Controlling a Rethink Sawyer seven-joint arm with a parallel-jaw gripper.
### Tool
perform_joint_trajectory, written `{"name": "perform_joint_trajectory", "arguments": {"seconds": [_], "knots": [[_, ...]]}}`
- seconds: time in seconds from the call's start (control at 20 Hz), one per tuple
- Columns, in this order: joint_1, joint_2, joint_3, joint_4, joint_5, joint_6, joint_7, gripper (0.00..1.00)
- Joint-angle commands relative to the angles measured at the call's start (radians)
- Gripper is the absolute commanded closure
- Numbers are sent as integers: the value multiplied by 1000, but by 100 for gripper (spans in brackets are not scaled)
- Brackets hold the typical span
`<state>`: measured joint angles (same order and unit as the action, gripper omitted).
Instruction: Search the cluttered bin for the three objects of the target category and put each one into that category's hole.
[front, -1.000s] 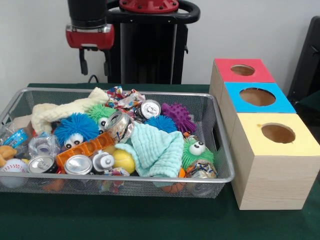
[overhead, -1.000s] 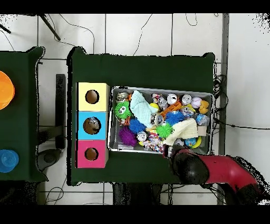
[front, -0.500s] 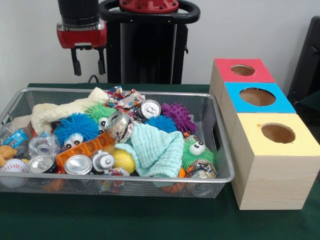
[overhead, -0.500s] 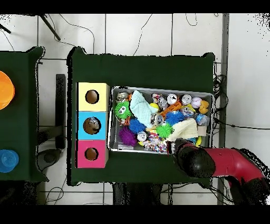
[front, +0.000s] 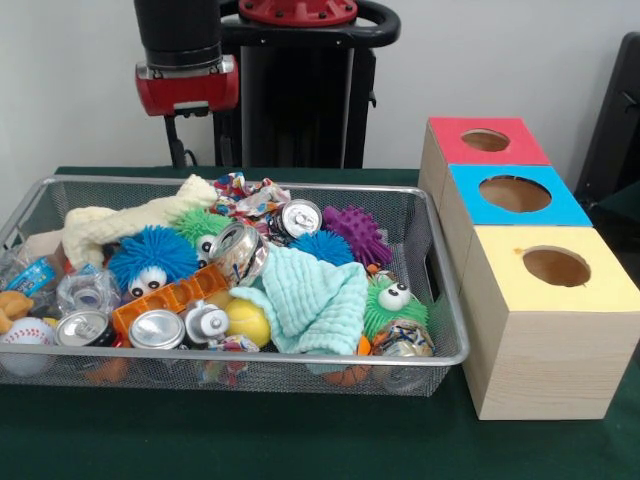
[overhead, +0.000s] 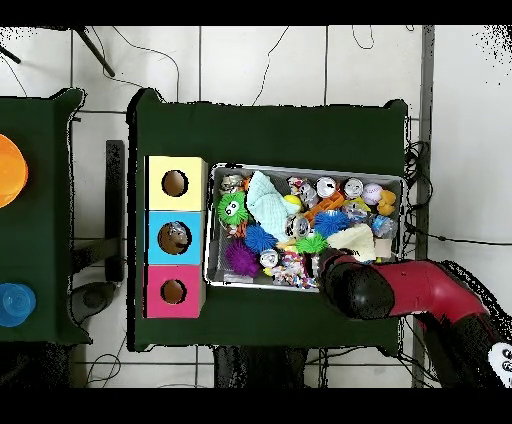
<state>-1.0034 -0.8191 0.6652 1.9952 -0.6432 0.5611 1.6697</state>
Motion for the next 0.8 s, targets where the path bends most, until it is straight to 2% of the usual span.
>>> {"name": "perform_joint_trajectory", "arguments": {"seconds": [0.05, 0.3, 0.4, 0.55, 0.6, 0.75, 0.8], "knots": [[-48, 59, 155, -105, -3, 104, -317, 0], [-103, 101, 270, -146, -12, 320, -635, 0], [-100, 124, 291, -186, -29, 454, -798, 0], [-118, 172, 332, -215, -51, 510, -949, 0], [-114, 183, 348, -236, -60, 551, -1029, 0], [-117, 192, 387, -285, -134, 676, -1358, 0], [-113, 189, 389, -303, -151, 719, -1431, 0]]}}
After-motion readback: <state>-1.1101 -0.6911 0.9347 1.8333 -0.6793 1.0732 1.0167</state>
